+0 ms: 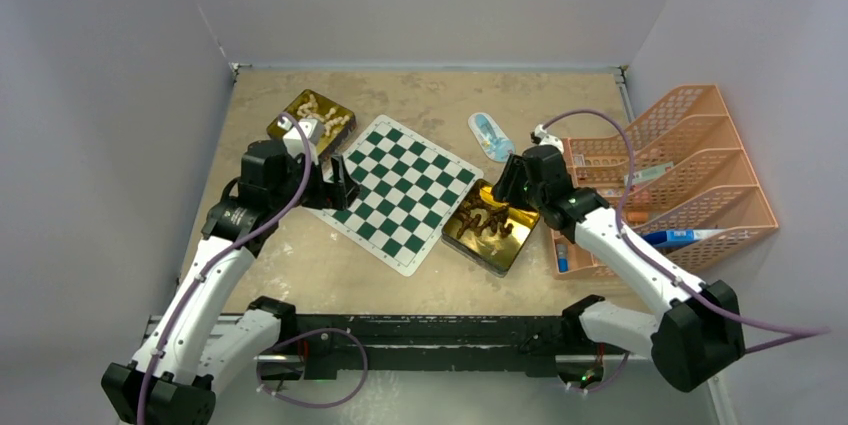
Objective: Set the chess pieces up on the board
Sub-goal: Pick up the chess piece from the storage box.
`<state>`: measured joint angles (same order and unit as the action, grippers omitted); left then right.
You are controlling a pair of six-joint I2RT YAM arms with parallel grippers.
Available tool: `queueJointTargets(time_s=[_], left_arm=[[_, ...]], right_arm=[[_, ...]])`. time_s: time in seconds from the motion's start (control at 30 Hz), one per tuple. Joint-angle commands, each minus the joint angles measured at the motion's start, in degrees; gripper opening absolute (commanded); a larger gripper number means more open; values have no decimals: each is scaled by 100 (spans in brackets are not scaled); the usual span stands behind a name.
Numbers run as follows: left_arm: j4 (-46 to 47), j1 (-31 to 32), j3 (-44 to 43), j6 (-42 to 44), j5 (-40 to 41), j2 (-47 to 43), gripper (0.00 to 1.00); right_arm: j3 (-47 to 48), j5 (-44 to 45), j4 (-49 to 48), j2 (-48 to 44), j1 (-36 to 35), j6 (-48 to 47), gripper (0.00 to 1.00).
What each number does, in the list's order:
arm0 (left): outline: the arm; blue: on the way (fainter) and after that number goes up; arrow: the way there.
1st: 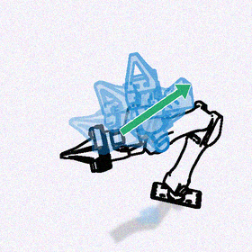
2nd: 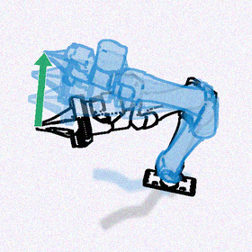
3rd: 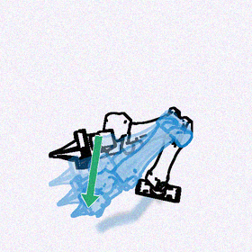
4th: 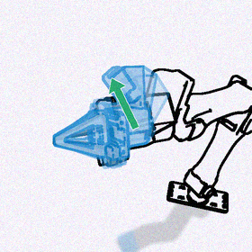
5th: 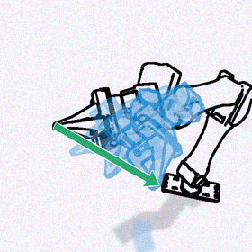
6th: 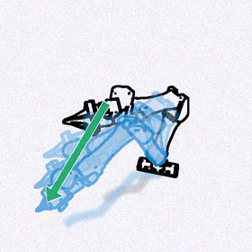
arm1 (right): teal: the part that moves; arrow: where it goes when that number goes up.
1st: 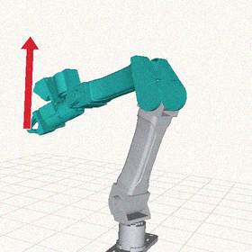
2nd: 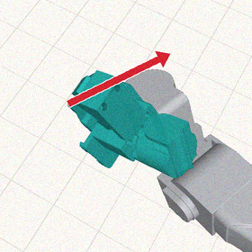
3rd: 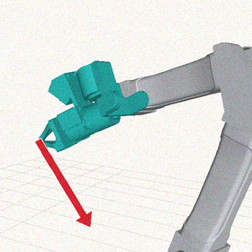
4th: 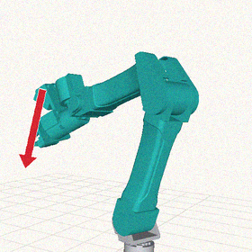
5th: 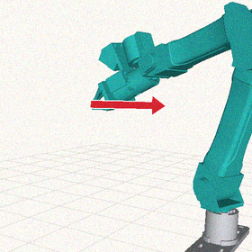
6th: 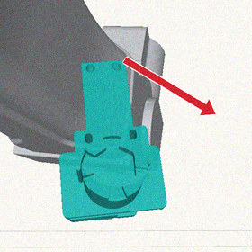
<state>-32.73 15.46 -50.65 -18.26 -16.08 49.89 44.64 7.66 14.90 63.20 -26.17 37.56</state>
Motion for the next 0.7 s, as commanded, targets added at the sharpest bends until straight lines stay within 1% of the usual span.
queueJointTargets(time_s=[0.0, 0.17, 0.23, 0.5, 0.67], left_arm=[[121, 27, 63, 7, -125, -145, 86], [127, 27, 64, -2, -211, -193, 86], [127, 27, 71, -2, -220, -205, 86], [135, 27, 68, -2, -245, -203, 85], [111, 27, 74, -61, -36, -201, 85]], right_arm=[[185, 454, 296, 271, -70, 105, 52], [144, 878, 403, 653, -221, 241, 47], [109, 1014, 371, 704, -224, 282, 47], [-24, 972, 182, 1018, -222, 271, 43], [-78, 1103, 102, 1190, -226, 230, 39]])
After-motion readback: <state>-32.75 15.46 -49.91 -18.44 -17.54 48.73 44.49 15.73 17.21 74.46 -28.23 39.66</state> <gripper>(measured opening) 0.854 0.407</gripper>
